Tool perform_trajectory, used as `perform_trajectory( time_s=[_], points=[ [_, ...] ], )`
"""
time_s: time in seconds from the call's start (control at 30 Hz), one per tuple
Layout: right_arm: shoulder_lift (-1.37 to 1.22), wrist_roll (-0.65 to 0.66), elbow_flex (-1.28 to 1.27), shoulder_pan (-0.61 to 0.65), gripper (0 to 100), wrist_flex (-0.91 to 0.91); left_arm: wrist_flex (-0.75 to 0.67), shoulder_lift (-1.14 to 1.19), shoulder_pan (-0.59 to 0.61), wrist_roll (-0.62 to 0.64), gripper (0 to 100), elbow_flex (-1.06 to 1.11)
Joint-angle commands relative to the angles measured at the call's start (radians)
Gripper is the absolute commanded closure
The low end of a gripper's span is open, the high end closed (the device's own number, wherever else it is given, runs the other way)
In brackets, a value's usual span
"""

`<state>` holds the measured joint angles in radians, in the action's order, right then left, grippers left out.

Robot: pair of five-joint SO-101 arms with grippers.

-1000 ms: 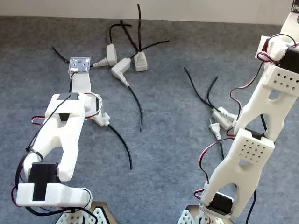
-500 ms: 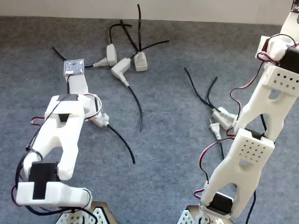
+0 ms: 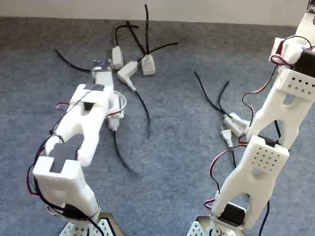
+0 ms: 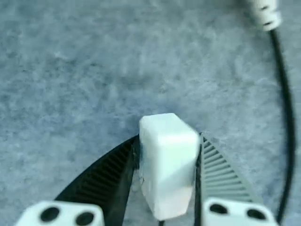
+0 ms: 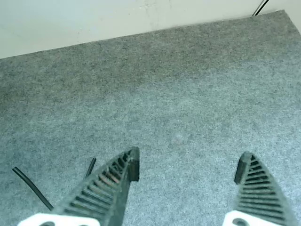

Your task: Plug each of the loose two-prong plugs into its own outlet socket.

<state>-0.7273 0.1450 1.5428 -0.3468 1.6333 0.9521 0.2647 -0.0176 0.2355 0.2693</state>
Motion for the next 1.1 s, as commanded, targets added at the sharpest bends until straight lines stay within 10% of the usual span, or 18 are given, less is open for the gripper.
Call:
perform_trajectory(
  time_s=[0.0, 0.53, 1.07],
  points=[
    [0.068, 0.011, 0.018, 0.007, 67.6, 0.007, 0.083, -0.010, -0.061, 0.081, 79, -0.101],
    [0.068, 0.012, 0.018, 0.007, 67.6, 0.007, 0.281, -0.010, -0.203, 0.084, 79, -0.177],
    [0.068, 0.012, 0.018, 0.013, 67.6, 0.007, 0.215, -0.317, -0.064, 0.009, 79, 0.012]
  ],
)
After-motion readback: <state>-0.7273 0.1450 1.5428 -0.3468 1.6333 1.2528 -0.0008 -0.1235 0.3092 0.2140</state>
